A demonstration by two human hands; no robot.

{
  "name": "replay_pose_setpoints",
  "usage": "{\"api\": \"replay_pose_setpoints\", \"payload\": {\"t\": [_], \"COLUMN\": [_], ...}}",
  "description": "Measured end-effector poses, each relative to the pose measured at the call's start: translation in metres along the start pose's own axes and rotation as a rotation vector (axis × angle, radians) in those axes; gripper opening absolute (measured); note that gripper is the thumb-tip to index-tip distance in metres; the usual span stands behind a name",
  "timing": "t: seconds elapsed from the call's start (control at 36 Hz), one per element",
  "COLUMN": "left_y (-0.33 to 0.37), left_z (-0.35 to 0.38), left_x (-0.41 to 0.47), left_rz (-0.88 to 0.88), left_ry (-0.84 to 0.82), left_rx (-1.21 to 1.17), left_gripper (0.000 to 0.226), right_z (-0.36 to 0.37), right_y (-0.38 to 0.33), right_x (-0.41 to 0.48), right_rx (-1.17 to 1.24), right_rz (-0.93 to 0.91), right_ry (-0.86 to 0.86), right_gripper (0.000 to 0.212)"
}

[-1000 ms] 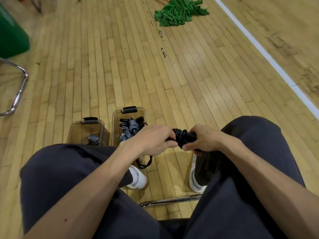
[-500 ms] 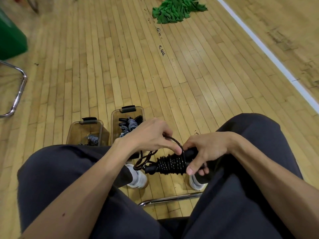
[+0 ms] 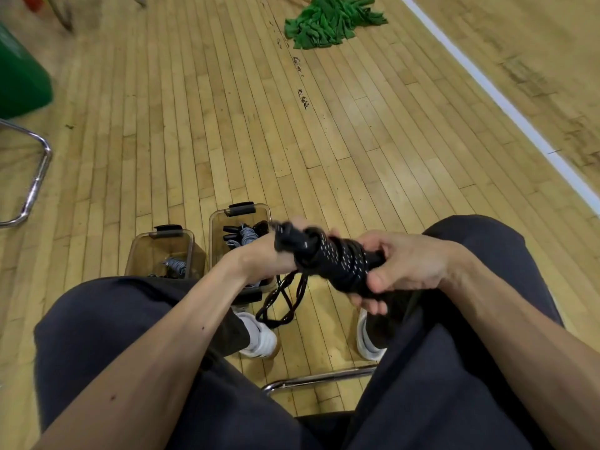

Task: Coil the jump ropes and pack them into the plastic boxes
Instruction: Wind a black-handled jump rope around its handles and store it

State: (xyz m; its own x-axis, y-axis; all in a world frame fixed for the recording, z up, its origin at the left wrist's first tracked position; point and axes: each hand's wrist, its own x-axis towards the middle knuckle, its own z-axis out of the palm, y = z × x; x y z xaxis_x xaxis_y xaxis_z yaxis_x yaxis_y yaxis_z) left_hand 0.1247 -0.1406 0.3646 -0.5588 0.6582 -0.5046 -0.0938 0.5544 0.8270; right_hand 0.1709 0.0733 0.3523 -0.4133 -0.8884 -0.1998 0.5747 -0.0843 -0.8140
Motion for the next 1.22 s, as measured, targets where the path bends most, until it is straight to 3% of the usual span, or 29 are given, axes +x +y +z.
{"api": "replay_pose_setpoints", "payload": {"t": [0.06,0.14,0.22,0.44,0.75,0.89,1.03,1.22], "left_y": [-0.002,-0.005,-0.006,-0.005,-0.006,-0.007,-0.003,-0.005], "left_z": [0.001,0.008,0.019,0.023,0.012,-0.003,-0.021,-0.040], "left_x": [-0.002,0.002,0.008,0.007,-0.004,-0.017,-0.035,-0.052], "left_rz": [0.002,-0.012,-0.061,-0.121,-0.181,-0.186,-0.120,-0.027], "left_ry": [0.059,0.146,0.101,0.024,-0.050,-0.017,0.087,0.182], "left_rx": [-0.059,-0.166,-0.171,-0.145,0.067,0.088,0.096,0.136], "left_gripper": [0.030,0.023,0.033,0.035,0.022,0.033,0.043,0.027], "right_z": [0.000,0.002,0.002,0.000,-0.019,-0.029,-0.032,-0.035], "right_y": [-0.001,-0.005,-0.009,-0.004,0.003,0.008,0.011,0.013], "right_x": [0.001,0.003,0.005,0.004,0.002,0.000,0.003,0.009], "right_rx": [0.022,0.111,0.165,-0.011,-0.337,-0.455,-0.491,-0.518], "right_rz": [-0.028,-0.076,-0.060,0.077,0.055,0.067,0.119,0.157], "right_ry": [0.158,0.457,0.671,0.765,1.215,1.336,1.286,1.251], "right_gripper": [0.049,0.034,0.030,0.036,0.020,0.019,0.018,0.023]}}
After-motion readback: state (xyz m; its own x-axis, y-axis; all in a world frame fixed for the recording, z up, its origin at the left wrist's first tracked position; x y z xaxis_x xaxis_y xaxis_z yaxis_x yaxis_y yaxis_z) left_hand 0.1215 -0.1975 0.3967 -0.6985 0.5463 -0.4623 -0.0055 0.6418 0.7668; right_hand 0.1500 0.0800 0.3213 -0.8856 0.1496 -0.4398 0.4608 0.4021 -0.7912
